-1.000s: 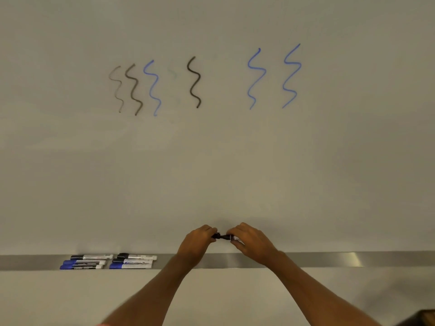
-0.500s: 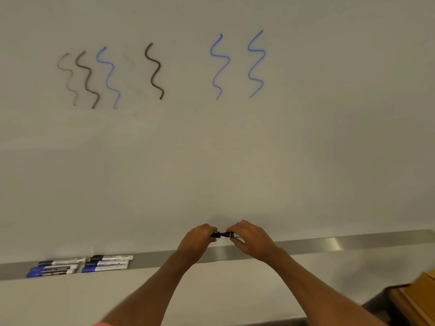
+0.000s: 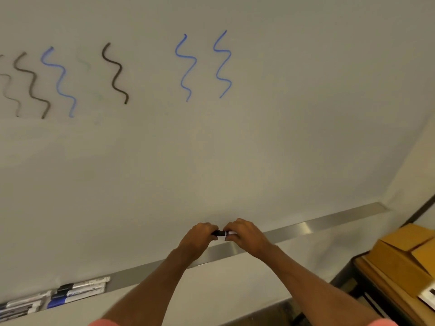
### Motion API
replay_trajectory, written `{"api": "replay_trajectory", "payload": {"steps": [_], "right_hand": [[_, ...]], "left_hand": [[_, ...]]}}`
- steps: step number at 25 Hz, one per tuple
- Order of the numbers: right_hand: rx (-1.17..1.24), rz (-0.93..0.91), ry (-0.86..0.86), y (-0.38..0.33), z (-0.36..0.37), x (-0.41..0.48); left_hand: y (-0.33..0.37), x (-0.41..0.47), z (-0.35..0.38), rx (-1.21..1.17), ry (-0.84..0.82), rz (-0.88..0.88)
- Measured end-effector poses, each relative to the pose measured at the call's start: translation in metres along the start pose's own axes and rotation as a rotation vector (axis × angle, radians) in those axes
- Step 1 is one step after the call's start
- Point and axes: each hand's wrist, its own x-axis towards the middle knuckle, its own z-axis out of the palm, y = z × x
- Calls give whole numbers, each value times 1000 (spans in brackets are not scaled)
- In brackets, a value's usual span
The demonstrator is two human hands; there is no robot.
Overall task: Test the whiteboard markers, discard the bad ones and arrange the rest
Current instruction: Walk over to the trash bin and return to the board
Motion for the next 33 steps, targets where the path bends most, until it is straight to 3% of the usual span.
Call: {"api": "replay_trajectory", "payload": {"steps": [15, 22, 27, 33], "right_hand": [[312, 428, 173, -17, 13, -69], [74, 542, 128, -7, 17, -114], [38, 608, 134, 14, 15, -155], [-33, 670, 48, 62, 16, -199]], "left_hand": [[32, 0, 37, 50, -30, 296], [67, 6, 59, -55, -151, 380], [100, 18, 89, -106, -152, 404], [152, 31, 142, -69, -330, 417]]}}
